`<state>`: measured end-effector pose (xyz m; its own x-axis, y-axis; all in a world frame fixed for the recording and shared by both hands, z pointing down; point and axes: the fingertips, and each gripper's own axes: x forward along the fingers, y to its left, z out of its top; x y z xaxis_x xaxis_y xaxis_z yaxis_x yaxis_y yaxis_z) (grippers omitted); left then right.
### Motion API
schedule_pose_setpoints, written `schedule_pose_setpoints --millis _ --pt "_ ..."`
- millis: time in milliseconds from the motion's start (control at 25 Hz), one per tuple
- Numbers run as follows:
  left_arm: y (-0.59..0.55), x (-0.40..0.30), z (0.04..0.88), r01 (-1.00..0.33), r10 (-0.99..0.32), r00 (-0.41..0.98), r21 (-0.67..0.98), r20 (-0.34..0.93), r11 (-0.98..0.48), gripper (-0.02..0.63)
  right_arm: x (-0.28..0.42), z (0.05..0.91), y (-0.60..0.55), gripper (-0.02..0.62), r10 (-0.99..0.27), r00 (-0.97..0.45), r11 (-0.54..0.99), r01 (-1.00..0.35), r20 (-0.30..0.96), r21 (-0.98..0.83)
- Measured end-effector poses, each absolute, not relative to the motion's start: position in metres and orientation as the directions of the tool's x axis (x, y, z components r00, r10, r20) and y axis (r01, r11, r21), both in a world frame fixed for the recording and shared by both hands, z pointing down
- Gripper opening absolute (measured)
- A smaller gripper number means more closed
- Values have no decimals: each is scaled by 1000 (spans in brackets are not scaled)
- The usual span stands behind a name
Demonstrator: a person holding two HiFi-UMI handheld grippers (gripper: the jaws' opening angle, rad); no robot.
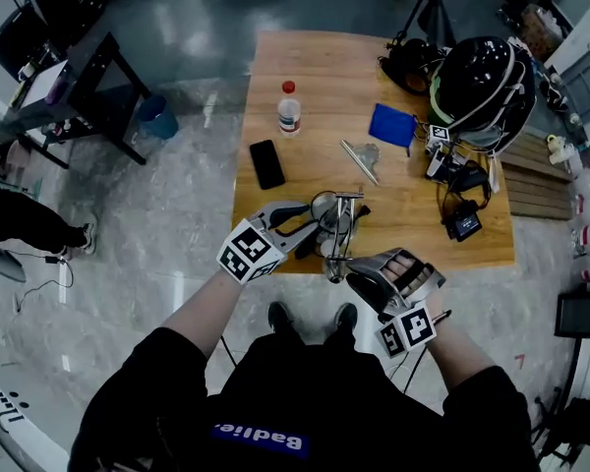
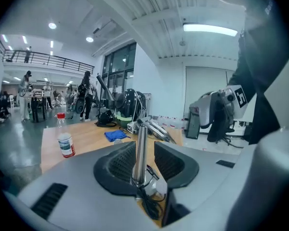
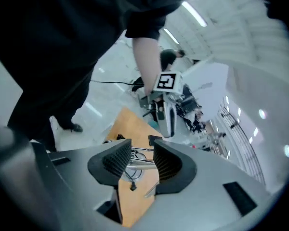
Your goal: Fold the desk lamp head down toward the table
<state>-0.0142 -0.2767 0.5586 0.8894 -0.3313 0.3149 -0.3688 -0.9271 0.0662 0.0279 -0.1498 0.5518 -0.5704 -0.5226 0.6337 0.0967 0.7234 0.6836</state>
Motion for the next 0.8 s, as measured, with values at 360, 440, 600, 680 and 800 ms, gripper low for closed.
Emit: schedule_pose_setpoints --millis 360,440,600,680,800 --pt "-152 -6 511 -467 -422 872 160 248 -870 127 61 534 -86 144 -648 -623 756 -457 439 468" --pt "-121 5 509 -504 -458 853 171 249 -847 127 79 537 -63 144 -630 -643 775 -484 435 407" --pt "-68 24 502 -582 -532 808 205 254 -787 127 108 532 -12 144 -581 -688 813 -464 435 352" --pt "-38 35 497 -595 -544 799 211 254 -775 127 116 522 15 144 -562 -720 827 -473 408 305" --pt "1 52 478 -587 -548 808 217 215 -780 126 123 495 40 144 -554 -769 832 -516 319 203"
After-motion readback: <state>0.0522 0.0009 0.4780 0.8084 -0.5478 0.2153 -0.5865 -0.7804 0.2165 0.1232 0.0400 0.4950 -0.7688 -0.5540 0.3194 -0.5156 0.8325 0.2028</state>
